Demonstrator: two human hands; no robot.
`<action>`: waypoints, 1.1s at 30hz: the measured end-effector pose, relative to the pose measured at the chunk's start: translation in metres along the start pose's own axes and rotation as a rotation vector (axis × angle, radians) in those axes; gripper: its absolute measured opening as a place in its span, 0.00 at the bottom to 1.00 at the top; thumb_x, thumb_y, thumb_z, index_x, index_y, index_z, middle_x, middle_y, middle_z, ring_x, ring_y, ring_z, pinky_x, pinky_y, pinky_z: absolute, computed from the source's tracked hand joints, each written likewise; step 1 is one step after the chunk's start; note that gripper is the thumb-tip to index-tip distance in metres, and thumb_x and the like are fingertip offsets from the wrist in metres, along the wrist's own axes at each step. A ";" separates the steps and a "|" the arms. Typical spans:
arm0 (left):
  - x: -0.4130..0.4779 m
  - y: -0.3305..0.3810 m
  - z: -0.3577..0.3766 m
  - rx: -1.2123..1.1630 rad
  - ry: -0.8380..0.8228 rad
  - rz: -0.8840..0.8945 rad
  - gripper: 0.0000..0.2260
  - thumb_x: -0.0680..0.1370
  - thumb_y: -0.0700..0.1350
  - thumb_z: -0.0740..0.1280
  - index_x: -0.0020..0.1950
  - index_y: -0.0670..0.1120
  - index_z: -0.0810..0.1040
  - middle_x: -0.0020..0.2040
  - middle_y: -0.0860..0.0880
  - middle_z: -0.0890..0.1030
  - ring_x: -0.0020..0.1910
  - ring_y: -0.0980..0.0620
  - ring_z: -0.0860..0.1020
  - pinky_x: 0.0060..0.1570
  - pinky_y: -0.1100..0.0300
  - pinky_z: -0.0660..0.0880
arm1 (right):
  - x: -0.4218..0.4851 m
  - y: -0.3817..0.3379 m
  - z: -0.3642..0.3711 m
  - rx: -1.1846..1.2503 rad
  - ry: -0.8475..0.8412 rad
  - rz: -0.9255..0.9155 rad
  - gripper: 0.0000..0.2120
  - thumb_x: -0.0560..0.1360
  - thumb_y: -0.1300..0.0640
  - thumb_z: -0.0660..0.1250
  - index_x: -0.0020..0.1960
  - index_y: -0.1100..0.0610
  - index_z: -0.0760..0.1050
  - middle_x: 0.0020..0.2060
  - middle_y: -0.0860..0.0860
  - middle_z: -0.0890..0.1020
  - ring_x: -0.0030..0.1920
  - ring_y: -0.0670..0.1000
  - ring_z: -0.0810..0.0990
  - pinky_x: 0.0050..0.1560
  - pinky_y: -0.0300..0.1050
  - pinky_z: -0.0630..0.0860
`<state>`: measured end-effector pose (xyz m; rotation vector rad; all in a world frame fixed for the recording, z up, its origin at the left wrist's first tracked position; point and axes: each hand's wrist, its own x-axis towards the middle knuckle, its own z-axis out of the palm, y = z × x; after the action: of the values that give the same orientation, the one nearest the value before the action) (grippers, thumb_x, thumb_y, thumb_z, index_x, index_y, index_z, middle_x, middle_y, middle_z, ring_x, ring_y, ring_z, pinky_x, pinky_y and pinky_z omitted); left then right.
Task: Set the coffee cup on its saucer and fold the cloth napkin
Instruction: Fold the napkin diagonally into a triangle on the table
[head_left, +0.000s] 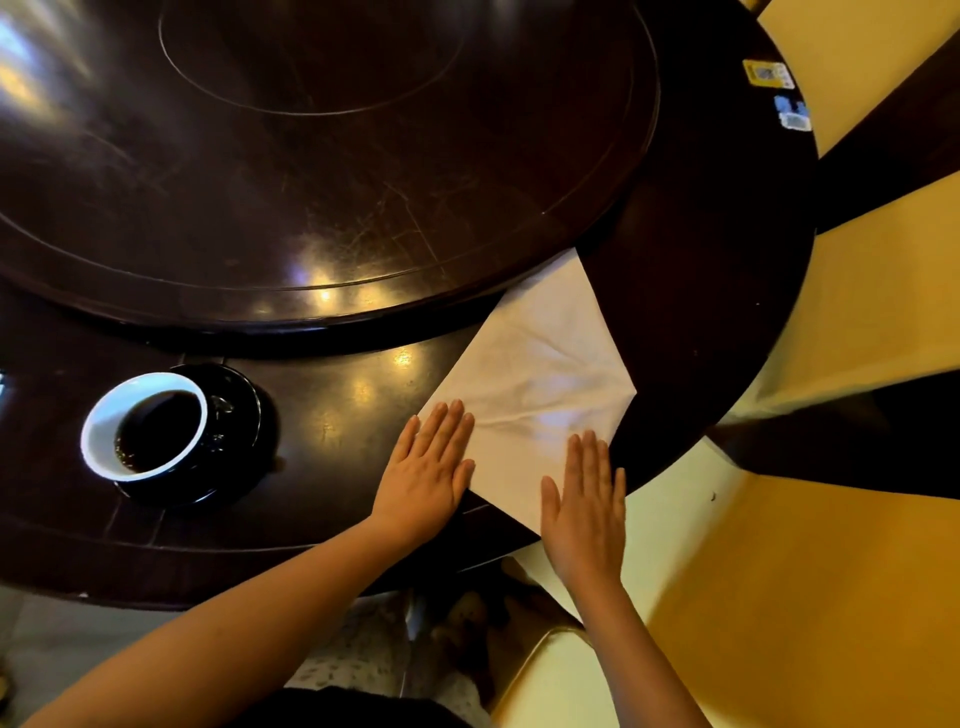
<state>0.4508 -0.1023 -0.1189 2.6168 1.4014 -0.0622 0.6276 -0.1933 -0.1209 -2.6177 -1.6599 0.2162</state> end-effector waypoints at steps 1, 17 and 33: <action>0.000 0.000 0.000 -0.007 0.002 0.004 0.26 0.81 0.56 0.39 0.74 0.45 0.56 0.75 0.46 0.56 0.74 0.46 0.53 0.70 0.52 0.42 | 0.003 0.004 -0.001 0.012 0.013 0.037 0.32 0.78 0.42 0.38 0.75 0.60 0.53 0.74 0.56 0.59 0.75 0.53 0.55 0.72 0.50 0.45; -0.027 0.017 0.007 -0.032 -0.018 -0.033 0.26 0.81 0.56 0.41 0.74 0.44 0.57 0.75 0.45 0.57 0.74 0.49 0.47 0.70 0.51 0.44 | 0.079 0.015 -0.057 0.920 0.071 0.648 0.12 0.72 0.61 0.67 0.55 0.63 0.73 0.44 0.57 0.79 0.40 0.54 0.74 0.38 0.44 0.67; 0.031 0.071 -0.006 0.010 -0.159 0.302 0.28 0.76 0.60 0.33 0.74 0.49 0.39 0.75 0.49 0.39 0.72 0.50 0.33 0.71 0.50 0.30 | 0.058 0.023 -0.017 0.087 -0.100 -0.219 0.37 0.74 0.37 0.30 0.75 0.59 0.46 0.75 0.55 0.48 0.75 0.54 0.45 0.74 0.50 0.44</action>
<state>0.5267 -0.1149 -0.1070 2.7302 0.9479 -0.2316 0.6750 -0.1503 -0.1120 -2.3764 -1.9045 0.4064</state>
